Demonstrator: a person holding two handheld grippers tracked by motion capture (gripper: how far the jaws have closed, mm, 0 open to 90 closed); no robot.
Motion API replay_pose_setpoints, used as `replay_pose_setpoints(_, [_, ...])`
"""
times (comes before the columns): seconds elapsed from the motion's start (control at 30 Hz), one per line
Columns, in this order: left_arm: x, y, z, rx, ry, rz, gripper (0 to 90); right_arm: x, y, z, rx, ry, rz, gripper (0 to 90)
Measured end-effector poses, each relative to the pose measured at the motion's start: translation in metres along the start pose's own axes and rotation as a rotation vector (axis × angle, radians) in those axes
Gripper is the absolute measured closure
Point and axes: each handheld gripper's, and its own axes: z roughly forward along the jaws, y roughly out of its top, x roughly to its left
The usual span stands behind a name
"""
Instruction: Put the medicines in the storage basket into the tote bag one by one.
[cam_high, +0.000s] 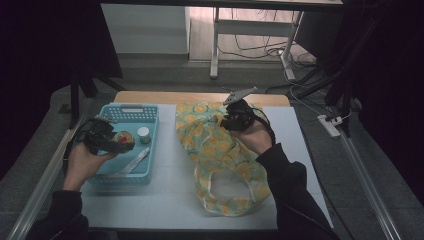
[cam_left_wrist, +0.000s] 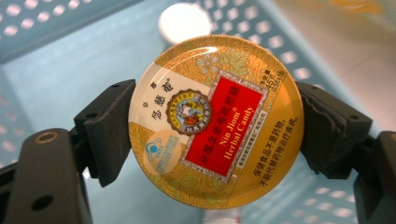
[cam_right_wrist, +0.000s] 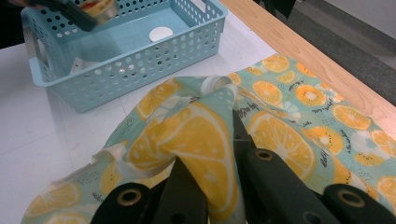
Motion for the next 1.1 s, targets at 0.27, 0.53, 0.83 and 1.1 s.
replay_pose_setpoints(0.27, [-0.033,0.008,-0.012,-0.03,-0.051,0.089,20.0,-0.001,0.0,0.001,0.002,-0.002,0.0,89.0])
replay_pose_setpoints(0.53, [-0.063,0.016,-0.017,-0.044,-0.109,0.153,20.0,-0.002,-0.001,0.003,0.005,-0.003,0.003,89.0])
replay_pose_setpoints(0.83, [-0.099,0.026,-0.013,-0.047,-0.181,0.232,20.0,-0.002,0.0,0.006,0.009,-0.003,0.003,89.0])
replay_pose_setpoints(1.1, [-0.13,0.041,-0.003,-0.049,-0.249,0.299,20.0,-0.003,0.0,0.009,0.016,-0.005,0.011,89.0])
